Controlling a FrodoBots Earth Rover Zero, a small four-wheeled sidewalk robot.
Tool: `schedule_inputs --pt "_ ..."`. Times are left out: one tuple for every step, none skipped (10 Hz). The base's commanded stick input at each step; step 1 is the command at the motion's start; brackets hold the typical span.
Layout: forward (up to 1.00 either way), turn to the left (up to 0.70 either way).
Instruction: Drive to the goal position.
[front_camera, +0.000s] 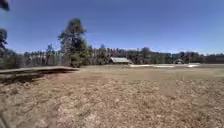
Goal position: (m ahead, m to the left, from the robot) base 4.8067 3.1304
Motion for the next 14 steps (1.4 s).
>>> schedule_inputs --pt "0.7 0.0" --pt "0.7 0.0" --pt "0.7 0.0" --pt "0.7 0.0" --pt "0.7 0.0" --pt "0.7 0.0" --pt "0.7 0.0" --pt "0.7 0.0" --pt "0.7 0.0" --pt "0.7 0.0" --pt "0.7 0.0" --pt "0.7 0.0" --pt "0.7 0.04" --pt "0.7 0.23"
